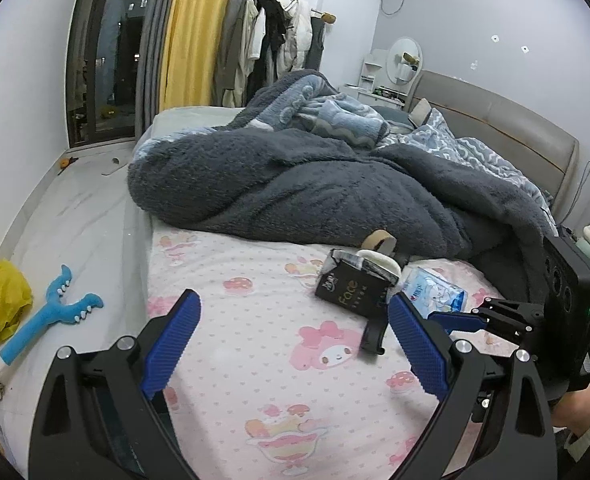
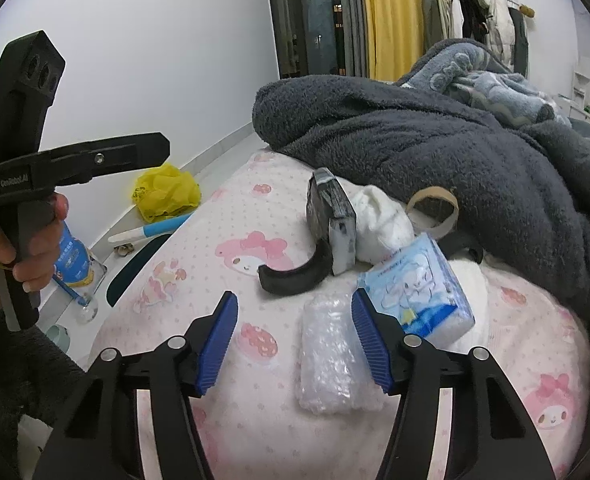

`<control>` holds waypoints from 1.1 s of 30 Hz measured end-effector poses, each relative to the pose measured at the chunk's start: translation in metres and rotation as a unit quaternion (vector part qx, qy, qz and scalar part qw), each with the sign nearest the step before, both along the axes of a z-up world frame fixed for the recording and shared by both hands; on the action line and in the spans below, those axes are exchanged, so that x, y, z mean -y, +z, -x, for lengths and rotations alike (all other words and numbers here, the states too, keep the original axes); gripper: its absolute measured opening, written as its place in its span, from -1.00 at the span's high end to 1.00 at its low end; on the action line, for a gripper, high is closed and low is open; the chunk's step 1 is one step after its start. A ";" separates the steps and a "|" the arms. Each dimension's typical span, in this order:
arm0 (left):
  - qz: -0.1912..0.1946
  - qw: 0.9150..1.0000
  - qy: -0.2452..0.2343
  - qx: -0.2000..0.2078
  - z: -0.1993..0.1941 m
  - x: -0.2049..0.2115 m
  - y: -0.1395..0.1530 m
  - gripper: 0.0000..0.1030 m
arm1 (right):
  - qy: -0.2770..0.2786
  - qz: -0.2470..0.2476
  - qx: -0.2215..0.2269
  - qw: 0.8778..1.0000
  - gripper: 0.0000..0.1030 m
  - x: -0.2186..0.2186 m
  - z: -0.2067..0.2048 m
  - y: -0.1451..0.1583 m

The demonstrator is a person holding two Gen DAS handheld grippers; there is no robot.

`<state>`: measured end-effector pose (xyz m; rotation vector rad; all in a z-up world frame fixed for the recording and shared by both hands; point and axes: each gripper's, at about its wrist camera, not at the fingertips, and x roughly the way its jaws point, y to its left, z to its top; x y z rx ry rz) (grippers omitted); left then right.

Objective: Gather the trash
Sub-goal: 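Grasp the second bubble-wrap bundle with the right gripper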

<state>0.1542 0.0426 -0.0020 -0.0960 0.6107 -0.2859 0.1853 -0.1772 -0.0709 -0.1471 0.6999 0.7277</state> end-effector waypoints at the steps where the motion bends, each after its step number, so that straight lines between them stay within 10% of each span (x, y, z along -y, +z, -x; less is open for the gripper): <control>1: 0.002 1.000 -0.002 -0.001 -0.001 0.002 -0.001 -0.87 | 0.000 0.002 0.000 1.000 -0.12 0.001 0.000 -0.001; 17: -0.001 0.999 -0.044 -0.007 -0.008 0.040 -0.014 -0.75 | -0.029 0.053 -0.013 0.998 0.41 0.020 -0.010 -0.021; 33: 0.000 0.997 -0.062 -0.039 -0.024 0.060 -0.043 -0.53 | -0.034 -0.077 -0.035 0.996 0.44 0.051 -0.012 0.016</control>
